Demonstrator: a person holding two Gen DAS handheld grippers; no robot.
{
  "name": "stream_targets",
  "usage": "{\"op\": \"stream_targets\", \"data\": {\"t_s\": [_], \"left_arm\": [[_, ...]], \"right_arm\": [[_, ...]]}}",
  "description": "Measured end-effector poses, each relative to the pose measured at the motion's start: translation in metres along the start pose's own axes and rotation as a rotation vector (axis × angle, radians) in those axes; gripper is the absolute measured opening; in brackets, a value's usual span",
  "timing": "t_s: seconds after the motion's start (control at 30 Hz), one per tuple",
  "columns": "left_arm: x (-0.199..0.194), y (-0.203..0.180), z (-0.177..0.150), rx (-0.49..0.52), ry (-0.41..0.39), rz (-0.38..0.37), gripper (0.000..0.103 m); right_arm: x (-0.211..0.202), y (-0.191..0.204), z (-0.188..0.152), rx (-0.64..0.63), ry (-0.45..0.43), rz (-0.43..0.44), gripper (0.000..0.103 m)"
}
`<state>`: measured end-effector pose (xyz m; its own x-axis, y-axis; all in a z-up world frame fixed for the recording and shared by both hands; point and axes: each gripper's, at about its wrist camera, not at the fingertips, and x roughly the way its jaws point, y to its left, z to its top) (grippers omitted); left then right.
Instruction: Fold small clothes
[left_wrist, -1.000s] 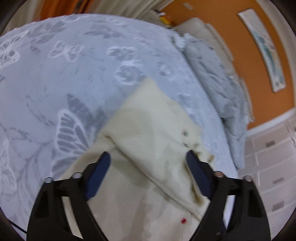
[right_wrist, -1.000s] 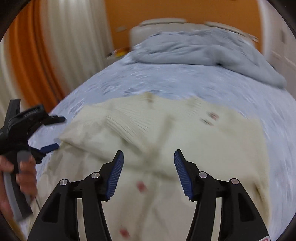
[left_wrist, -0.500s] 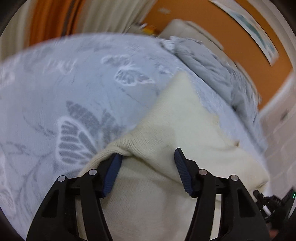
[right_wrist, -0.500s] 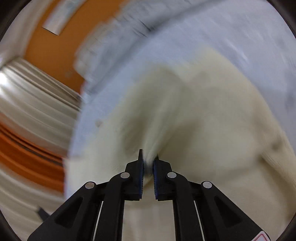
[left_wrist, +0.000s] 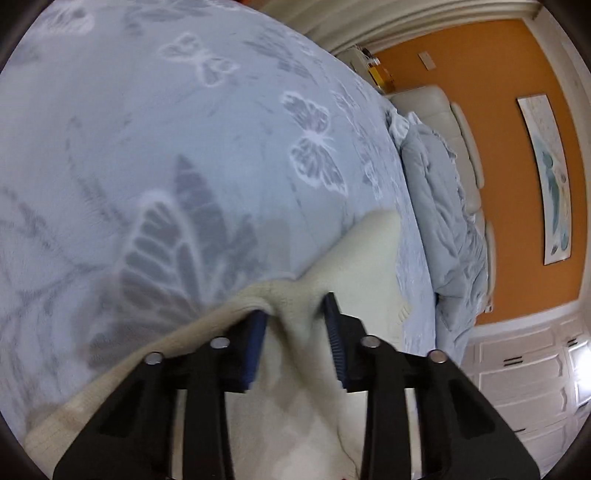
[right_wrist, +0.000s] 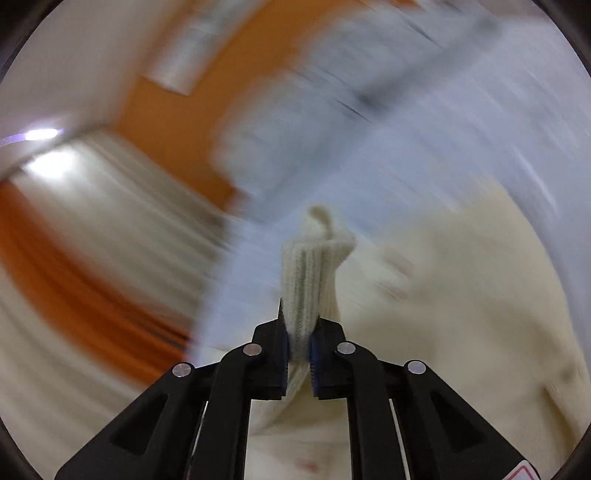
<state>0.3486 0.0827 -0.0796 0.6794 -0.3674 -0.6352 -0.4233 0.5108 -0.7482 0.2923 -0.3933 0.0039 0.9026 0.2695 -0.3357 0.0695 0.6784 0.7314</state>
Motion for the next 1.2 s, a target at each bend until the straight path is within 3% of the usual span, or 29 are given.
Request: {"op": "stream_targets", "data": {"t_s": [0.07,0.13,0.17,0.2,0.27,0.4,0.5,0.6,0.63,0.67,0.7,0.77,0.87,0.9,1.0,1.07,1.1,1.13,1.2], "left_arm": [[0.001,-0.001,-0.01,0.104,-0.035,-0.002,0.026],[0.001,-0.007,-0.022,0.218,-0.071,0.026,0.026],[0.002,-0.01,-0.025,0.257,-0.082,0.038,0.026],[0.002,-0.012,-0.028,0.287,-0.094,0.048,0.026],[0.002,-0.015,-0.034,0.346,-0.123,0.061,0.026],[0.004,-0.016,-0.037,0.379,-0.156,0.067,0.027],[0.005,-0.015,-0.037,0.386,-0.168,0.054,0.028],[0.006,-0.015,-0.039,0.392,-0.174,0.053,0.028],[0.007,-0.015,-0.038,0.394,-0.177,0.053,0.028],[0.007,-0.015,-0.039,0.396,-0.178,0.052,0.028],[0.007,-0.015,-0.039,0.397,-0.178,0.053,0.028],[0.007,-0.013,-0.04,0.399,-0.179,0.052,0.028],[0.006,-0.013,-0.041,0.402,-0.184,0.047,0.028],[0.006,-0.012,-0.043,0.404,-0.187,0.044,0.028],[0.005,-0.011,-0.044,0.404,-0.189,0.04,0.028],[0.004,-0.011,-0.044,0.401,-0.189,0.035,0.028],[0.003,-0.009,-0.044,0.398,-0.189,0.03,0.028],[0.002,-0.008,-0.044,0.395,-0.189,0.023,0.028],[0.0,-0.006,-0.043,0.386,-0.19,0.006,0.028]], "right_arm": [[0.013,-0.017,-0.006,-0.031,0.049,-0.128,0.007],[0.047,-0.081,-0.033,0.107,0.248,-0.355,0.007],[0.049,-0.096,-0.042,0.124,0.264,-0.347,0.004],[0.043,-0.09,-0.042,0.09,0.223,-0.326,0.008],[0.045,-0.074,-0.043,0.061,0.229,-0.342,0.008],[0.045,-0.079,-0.045,0.048,0.229,-0.361,0.007],[0.029,-0.083,-0.041,0.079,0.202,-0.332,0.011],[0.003,-0.075,-0.032,0.12,0.111,-0.235,0.01],[-0.004,-0.076,-0.032,0.1,0.081,-0.247,0.01],[-0.001,-0.083,-0.035,0.068,0.102,-0.336,0.016],[0.004,-0.095,-0.039,0.059,0.153,-0.42,0.011],[-0.007,-0.104,-0.043,0.089,0.135,-0.394,0.013],[-0.035,-0.072,-0.037,0.048,0.013,-0.489,0.021],[-0.035,-0.057,-0.033,0.037,0.001,-0.423,0.02],[0.011,-0.002,-0.034,-0.089,0.136,-0.275,0.02],[0.066,0.033,-0.051,-0.214,0.28,-0.184,0.016],[0.088,0.038,-0.059,-0.238,0.332,-0.185,0.01],[0.115,0.034,-0.07,-0.248,0.387,-0.215,0.01],[0.157,0.011,-0.084,-0.205,0.476,-0.309,0.0]]}}
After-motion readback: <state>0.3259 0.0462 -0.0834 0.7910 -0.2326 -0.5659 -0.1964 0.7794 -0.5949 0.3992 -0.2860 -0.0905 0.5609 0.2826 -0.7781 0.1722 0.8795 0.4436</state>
